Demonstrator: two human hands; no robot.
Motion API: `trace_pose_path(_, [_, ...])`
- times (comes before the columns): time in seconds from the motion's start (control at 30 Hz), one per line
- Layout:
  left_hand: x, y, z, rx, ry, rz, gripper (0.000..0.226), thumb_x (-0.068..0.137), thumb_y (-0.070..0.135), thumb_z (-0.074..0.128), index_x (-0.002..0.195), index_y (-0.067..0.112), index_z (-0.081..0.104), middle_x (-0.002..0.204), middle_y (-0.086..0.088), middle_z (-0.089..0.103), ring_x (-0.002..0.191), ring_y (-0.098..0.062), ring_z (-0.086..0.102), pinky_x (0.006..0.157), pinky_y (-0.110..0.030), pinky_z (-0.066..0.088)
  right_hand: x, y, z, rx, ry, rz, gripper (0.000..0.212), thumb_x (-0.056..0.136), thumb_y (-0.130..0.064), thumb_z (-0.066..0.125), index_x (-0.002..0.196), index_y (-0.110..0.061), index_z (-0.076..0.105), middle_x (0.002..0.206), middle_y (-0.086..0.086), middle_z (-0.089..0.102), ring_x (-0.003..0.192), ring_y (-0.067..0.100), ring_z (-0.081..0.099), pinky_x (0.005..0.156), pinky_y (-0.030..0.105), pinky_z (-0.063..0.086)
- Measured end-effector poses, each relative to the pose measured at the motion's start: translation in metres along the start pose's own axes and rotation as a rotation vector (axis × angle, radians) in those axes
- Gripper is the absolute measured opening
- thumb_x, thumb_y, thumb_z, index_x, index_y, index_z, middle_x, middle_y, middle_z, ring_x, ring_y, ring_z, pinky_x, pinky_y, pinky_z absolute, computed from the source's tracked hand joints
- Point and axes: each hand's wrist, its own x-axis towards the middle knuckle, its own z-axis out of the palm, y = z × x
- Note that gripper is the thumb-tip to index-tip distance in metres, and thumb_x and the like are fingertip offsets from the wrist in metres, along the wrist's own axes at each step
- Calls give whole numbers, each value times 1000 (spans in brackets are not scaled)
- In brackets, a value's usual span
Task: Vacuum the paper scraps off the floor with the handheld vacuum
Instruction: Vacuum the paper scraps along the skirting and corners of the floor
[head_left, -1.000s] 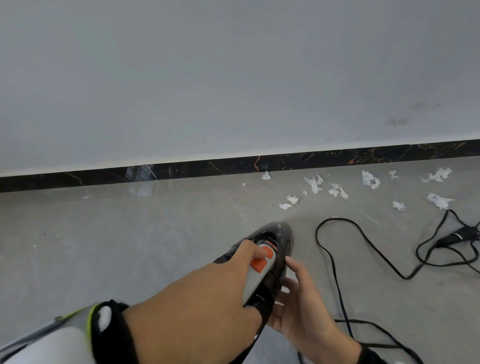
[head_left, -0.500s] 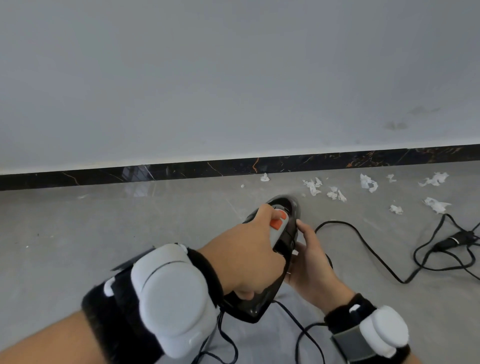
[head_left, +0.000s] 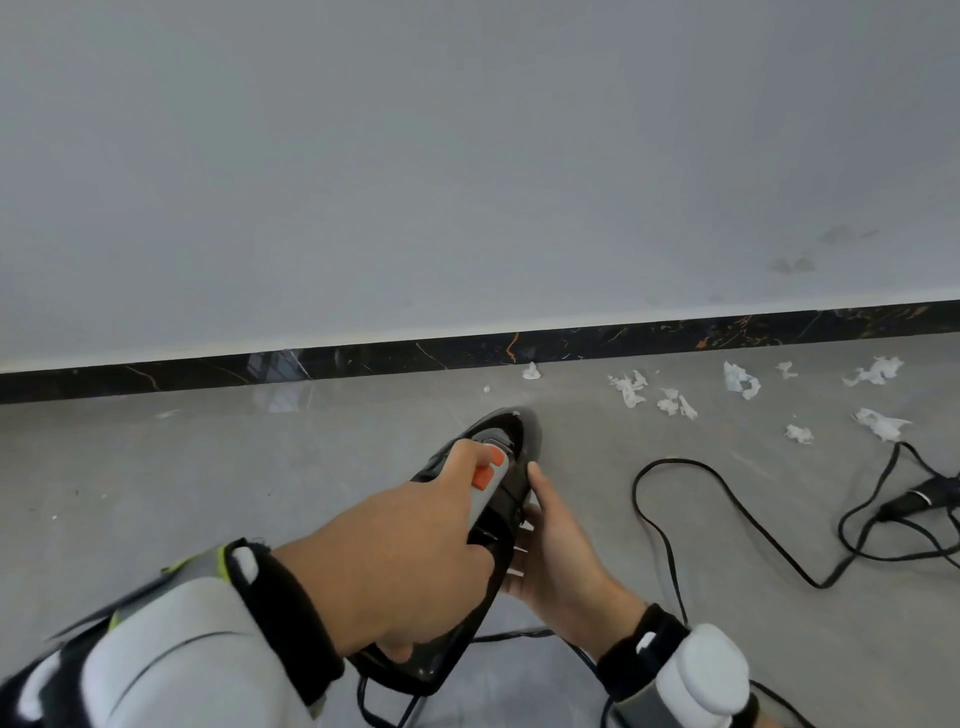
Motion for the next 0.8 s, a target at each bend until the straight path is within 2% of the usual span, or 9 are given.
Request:
trace_pose_path(0.13, [6,-11,-4,15,80,-7,67,95,20,49,144,46,11,72,5,51,49,-9,50,41,-15,42,15,-3,10,-47,6,-13,66,96,-67,46,126,-13,68,115,18,76,106,33,73,87,46,61])
trace_pose_path(0.27, [20,-11,-4,-36,100,-15,67,96,17,48,145,44,11,73,2,54,51,-10,54,40,-18,45,29,-15,13,-53,12,-14,67,97,-67,45,128,-11,67,120,21,73,99,31,71,74,39,59])
trace_pose_path(0.37, [31,-7,-9,-124,92,-34,64,96,15,47,142,43,14,70,-3,58,47,-16,54,43,-27,53,39,-28,14,-49,35,-18,68,98,-68,44,130,-12,65,119,20,74,103,32,72,75,39,60])
trace_pose_path(0.43, [35,-4,-12,-181,84,-45,60,96,14,46,139,43,16,66,-7,59,48,-21,55,51,-34,58,44,-34,15,-53,51,-29,66,98,-68,43,128,-14,67,113,17,77,103,31,73,75,38,59])
trace_pose_path(0.57, [41,-2,-13,-226,90,-38,61,97,15,48,141,43,15,68,-7,60,51,-20,56,54,-32,58,49,-38,14,-53,70,-34,66,97,-70,43,127,-17,68,114,16,77,108,32,72,80,39,58])
trace_pose_path(0.73, [34,-14,-5,-196,96,-8,67,96,15,51,142,46,13,73,-5,61,51,-19,57,51,-32,59,47,-29,14,-72,78,-11,66,97,-69,44,125,-14,67,117,19,75,108,34,71,75,39,58])
trace_pose_path(0.8, [29,-16,-2,-136,96,26,72,96,15,52,145,46,11,75,0,58,49,-12,55,44,-22,54,45,-21,11,-69,81,-12,68,97,-70,42,125,-13,68,116,19,75,107,34,71,73,39,58])
